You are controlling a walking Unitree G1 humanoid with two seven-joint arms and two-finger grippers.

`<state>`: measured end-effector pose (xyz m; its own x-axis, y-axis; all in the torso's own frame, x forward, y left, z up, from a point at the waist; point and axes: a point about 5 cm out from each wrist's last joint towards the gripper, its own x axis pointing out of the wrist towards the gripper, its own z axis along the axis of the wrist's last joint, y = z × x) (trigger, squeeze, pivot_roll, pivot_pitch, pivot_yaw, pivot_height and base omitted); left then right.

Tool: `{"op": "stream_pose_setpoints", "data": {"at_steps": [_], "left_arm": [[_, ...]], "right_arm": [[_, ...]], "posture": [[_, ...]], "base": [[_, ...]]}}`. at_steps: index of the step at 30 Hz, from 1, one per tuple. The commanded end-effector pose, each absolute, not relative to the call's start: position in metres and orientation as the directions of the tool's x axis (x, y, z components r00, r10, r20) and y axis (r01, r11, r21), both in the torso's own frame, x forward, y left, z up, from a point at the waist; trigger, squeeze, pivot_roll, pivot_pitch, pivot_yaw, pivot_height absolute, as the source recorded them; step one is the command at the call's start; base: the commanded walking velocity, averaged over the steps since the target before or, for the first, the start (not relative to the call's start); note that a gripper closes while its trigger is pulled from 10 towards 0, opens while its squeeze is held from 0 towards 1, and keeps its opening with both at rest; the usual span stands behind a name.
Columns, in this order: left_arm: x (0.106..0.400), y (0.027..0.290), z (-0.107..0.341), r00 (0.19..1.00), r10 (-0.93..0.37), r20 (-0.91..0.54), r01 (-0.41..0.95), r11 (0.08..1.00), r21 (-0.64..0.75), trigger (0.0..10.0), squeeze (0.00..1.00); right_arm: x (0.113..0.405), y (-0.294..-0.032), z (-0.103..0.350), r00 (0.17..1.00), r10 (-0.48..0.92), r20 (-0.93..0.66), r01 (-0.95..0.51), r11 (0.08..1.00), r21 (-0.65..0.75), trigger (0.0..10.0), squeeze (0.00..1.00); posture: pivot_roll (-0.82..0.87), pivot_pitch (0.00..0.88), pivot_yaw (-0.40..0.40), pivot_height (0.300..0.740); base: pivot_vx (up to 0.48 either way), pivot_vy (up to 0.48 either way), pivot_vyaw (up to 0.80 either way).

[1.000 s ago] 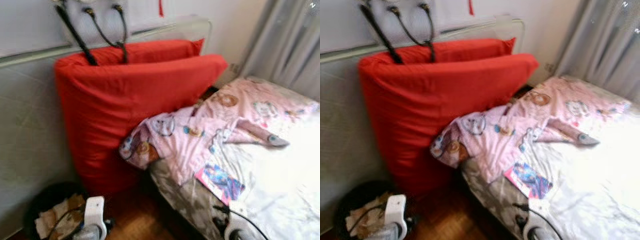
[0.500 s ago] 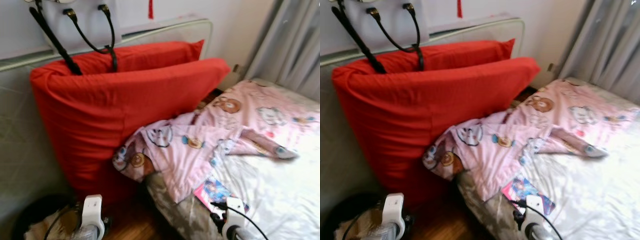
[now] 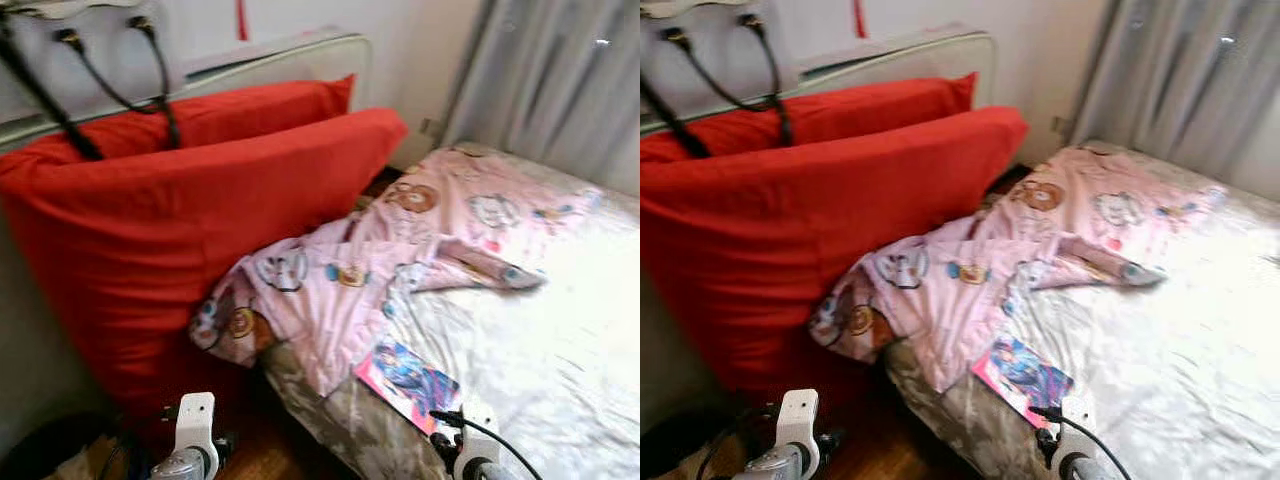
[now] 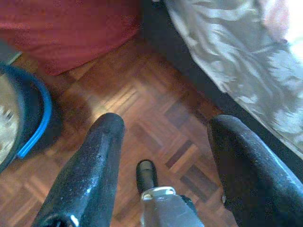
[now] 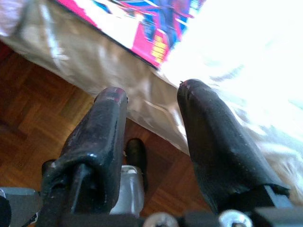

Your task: Clean up the room

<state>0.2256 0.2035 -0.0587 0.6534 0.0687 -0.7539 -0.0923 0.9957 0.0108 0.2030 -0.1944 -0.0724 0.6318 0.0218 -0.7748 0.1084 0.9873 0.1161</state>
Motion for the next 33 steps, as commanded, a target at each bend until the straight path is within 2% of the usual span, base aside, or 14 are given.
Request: {"op": "stream_pose_setpoints", "data": {"at_steps": [1, 10, 17, 19, 22, 23, 28, 33], "left_arm": [[0.227, 0.204, -0.058, 0.649, 0.070, -0.758, -0.084, 0.996, 0.020, 10.0, 0.00], [0.228, 0.204, -0.057, 0.650, 0.069, -0.757, -0.073, 0.997, 0.027, 10.0, 0.00], [0.230, 0.204, -0.055, 0.679, 0.070, -0.731, -0.078, 0.997, 0.023, 10.0, 0.00], [0.234, 0.205, -0.050, 0.741, 0.089, -0.666, -0.114, 0.993, 0.006, 10.0, 0.00], [0.236, 0.206, -0.046, 0.779, 0.115, -0.616, -0.139, 0.990, 0.009, 10.0, 0.00], [0.238, 0.207, -0.043, 0.810, 0.137, -0.571, -0.169, 0.986, -0.003, 10.0, 0.00], [0.242, 0.208, -0.034, 0.875, 0.146, -0.461, -0.186, 0.982, -0.041, 10.0, 0.00], [0.243, 0.207, -0.028, 0.909, 0.134, -0.395, -0.157, 0.987, -0.027, 10.0, 0.00]], "right_arm": [[0.204, -0.195, -0.072, 0.630, 0.016, -0.776, 0.117, 0.986, 0.115, 10.0, 0.00], [0.203, -0.195, -0.072, 0.632, 0.014, -0.775, 0.128, 0.984, 0.122, 10.0, 0.00], [0.207, -0.195, -0.069, 0.670, 0.011, -0.742, 0.124, 0.984, 0.127, 10.0, 0.00], [0.212, -0.195, -0.064, 0.728, 0.012, -0.685, 0.104, 0.986, 0.128, 10.0, 0.00], [0.215, -0.195, -0.060, 0.766, 0.012, -0.643, 0.095, 0.987, 0.131, 10.0, 0.00], [0.218, -0.194, -0.057, 0.801, 0.019, -0.598, 0.088, 0.985, 0.149, 10.0, 0.00], [0.223, -0.194, -0.046, 0.879, 0.018, -0.476, 0.074, 0.982, 0.174, 10.0, 0.00], [0.225, -0.194, -0.040, 0.915, 0.026, -0.402, 0.029, 0.991, 0.132, 10.0, 0.00]], "posture": [[0.07, 0.000, -0.040, 0.740], [0.07, 0.000, -0.038, 0.740], [0.07, 0.000, -0.043, 0.740], [0.07, 0.000, -0.041, 0.740], [0.07, 0.000, -0.041, 0.740], [0.06, 0.000, -0.040, 0.740], [0.05, 0.000, -0.039, 0.740], [0.04, 0.000, -0.040, 0.740]], "base": [[0.000, 0.000, -0.74], [0.000, 0.000, -0.74], [0.000, 0.000, 0.00], [0.000, 0.000, 0.00], [0.000, 0.000, 0.00], [0.000, 0.000, 0.00], [0.000, 0.000, 0.00], [0.000, 0.000, 0.00]]}}
